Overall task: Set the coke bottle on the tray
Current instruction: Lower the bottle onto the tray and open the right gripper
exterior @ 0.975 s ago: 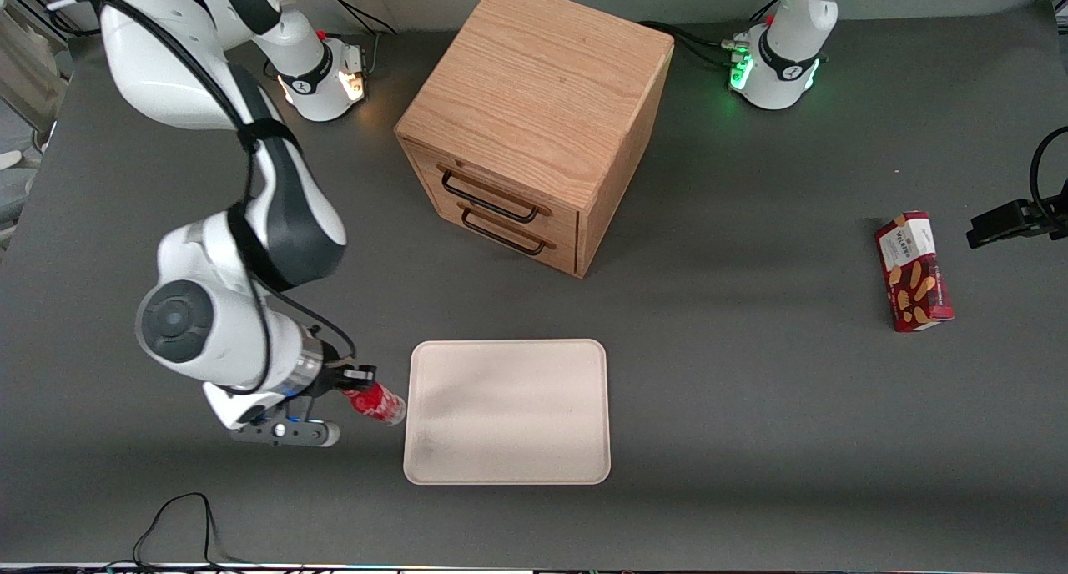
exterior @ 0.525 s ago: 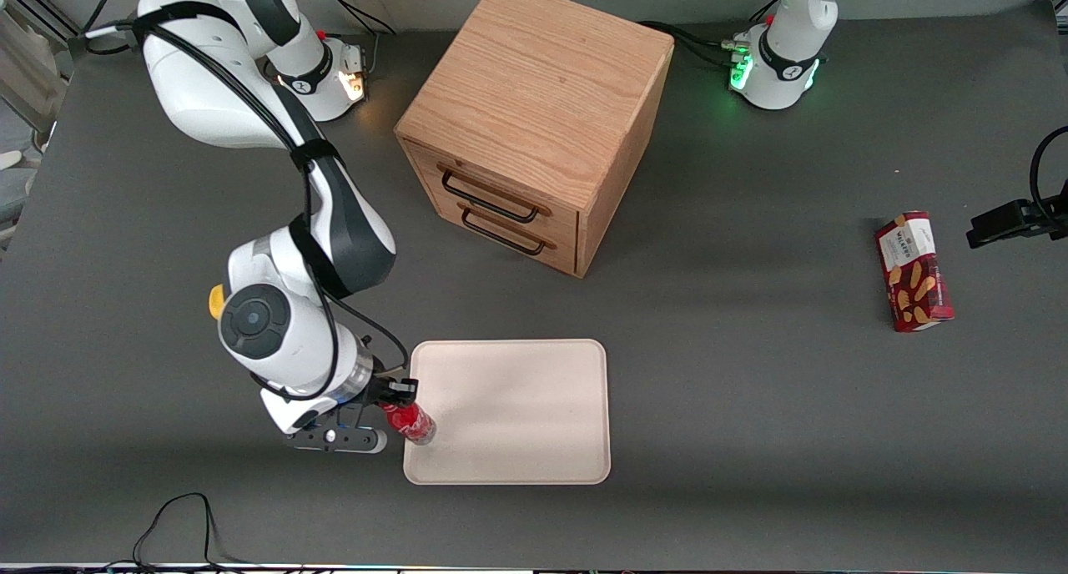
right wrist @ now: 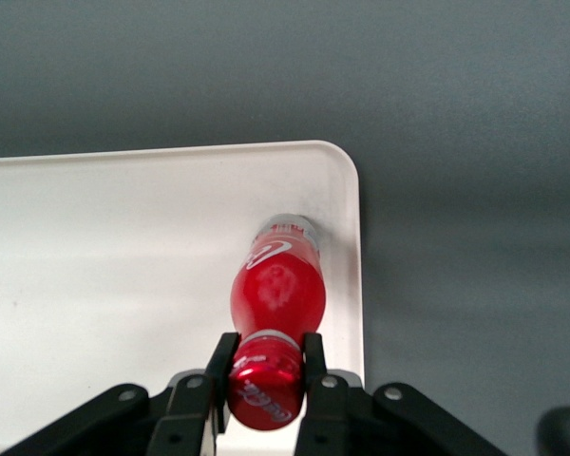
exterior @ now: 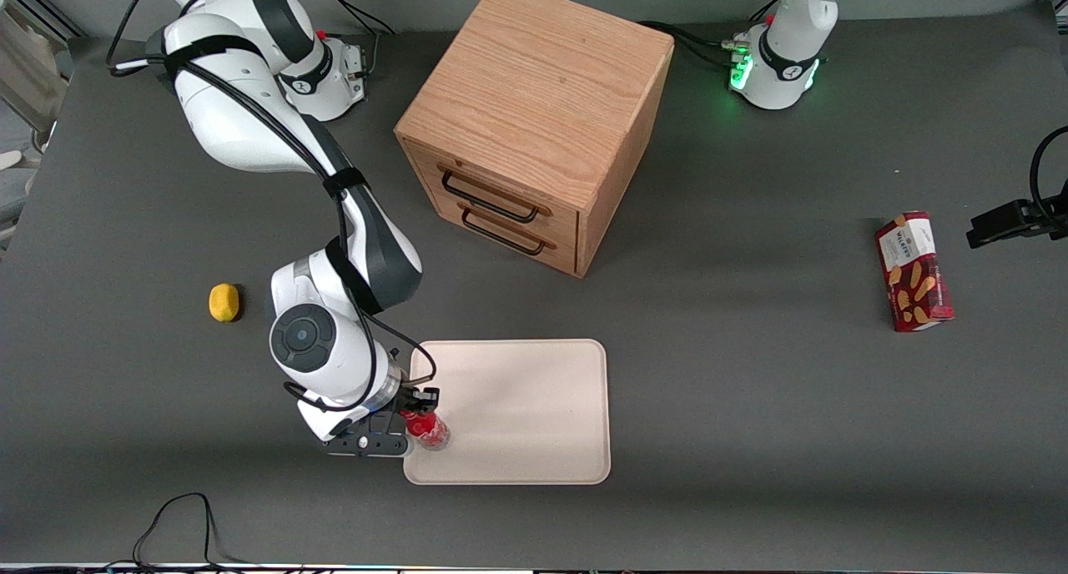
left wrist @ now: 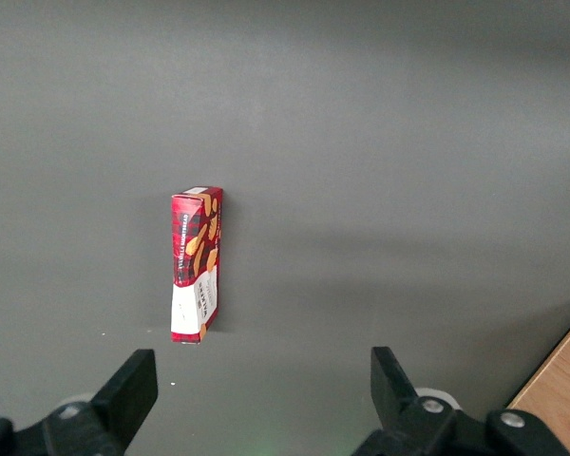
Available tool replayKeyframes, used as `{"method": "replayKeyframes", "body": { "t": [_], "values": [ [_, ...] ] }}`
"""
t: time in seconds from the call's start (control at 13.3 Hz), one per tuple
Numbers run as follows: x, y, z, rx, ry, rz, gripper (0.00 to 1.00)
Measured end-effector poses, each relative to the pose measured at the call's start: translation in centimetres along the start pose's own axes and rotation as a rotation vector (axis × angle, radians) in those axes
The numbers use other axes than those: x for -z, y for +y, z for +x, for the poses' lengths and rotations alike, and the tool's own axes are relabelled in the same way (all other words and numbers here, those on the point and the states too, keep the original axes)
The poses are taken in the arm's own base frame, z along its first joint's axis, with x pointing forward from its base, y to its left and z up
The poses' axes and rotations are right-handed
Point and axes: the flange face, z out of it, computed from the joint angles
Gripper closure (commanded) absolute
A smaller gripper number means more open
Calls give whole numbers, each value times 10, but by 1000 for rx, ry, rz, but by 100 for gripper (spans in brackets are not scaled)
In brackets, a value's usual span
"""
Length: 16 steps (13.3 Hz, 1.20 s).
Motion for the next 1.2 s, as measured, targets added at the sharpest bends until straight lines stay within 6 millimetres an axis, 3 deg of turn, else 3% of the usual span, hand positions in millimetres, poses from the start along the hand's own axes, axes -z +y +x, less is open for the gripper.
{"method": "replayKeyframes", "body": {
  "t": [0.3,0.38,0.53,1.2],
  "values": [
    [0,0,0,-1,1,-1,97],
    [0,1,0,-1,1,-1,83],
    [0,1,1,-1,2,-2,3],
    [9,3,6,-12,29,0,0]
  ]
}}
